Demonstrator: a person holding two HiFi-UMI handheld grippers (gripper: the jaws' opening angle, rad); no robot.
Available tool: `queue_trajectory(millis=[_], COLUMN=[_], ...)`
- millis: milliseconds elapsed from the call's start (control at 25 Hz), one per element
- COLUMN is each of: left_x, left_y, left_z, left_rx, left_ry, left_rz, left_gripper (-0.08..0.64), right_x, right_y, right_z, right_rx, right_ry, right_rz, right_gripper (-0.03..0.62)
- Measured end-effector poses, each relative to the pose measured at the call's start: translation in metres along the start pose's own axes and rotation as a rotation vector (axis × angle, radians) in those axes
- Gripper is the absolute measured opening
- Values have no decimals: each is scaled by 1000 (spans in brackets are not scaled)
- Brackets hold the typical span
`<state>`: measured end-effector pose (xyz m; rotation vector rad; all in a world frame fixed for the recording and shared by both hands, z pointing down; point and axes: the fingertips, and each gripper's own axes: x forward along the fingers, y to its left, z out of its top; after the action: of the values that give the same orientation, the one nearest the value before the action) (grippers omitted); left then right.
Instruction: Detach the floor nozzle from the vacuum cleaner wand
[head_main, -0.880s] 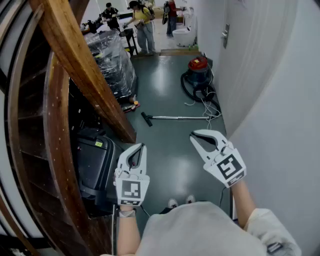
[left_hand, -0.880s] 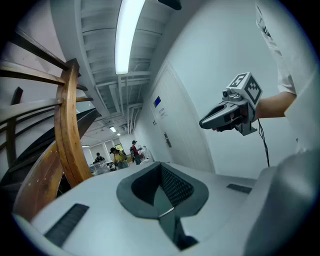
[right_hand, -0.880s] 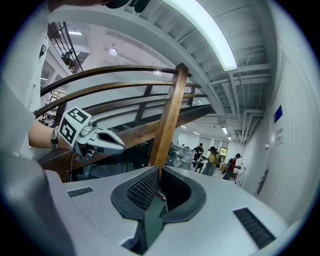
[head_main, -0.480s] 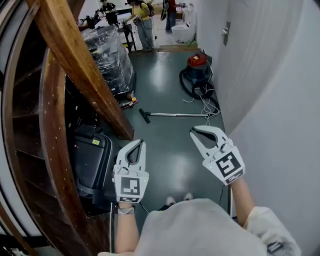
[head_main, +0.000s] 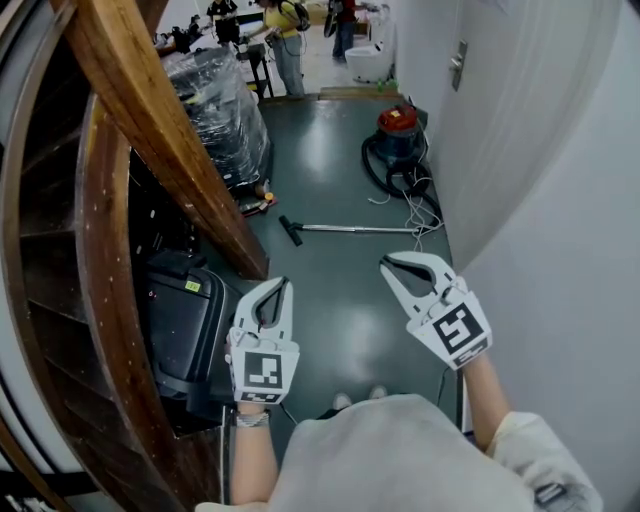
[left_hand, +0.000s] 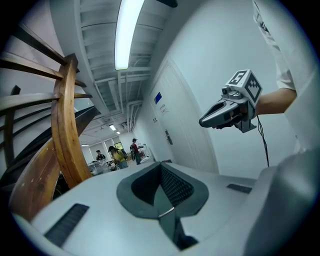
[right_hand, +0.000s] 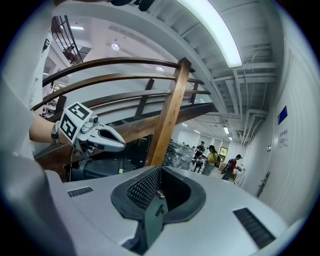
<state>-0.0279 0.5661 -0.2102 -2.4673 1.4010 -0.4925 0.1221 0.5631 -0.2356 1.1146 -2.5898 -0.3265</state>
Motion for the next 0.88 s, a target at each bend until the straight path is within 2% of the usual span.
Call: queue_trajectory(millis=[520, 880], left_x=[1, 42], left_y=[32, 52], left_z=[-36, -60], left_rx=[15, -11], left_ry=[27, 51], left_rz=[-36, -45], left_gripper=[-3, -3], right_x=[53, 90], right_y=[19, -14], right_z=[10, -4], right_rx=[-8, 22], right_ry=[1, 2], right_rz=[-44, -59], right_gripper=[37, 37])
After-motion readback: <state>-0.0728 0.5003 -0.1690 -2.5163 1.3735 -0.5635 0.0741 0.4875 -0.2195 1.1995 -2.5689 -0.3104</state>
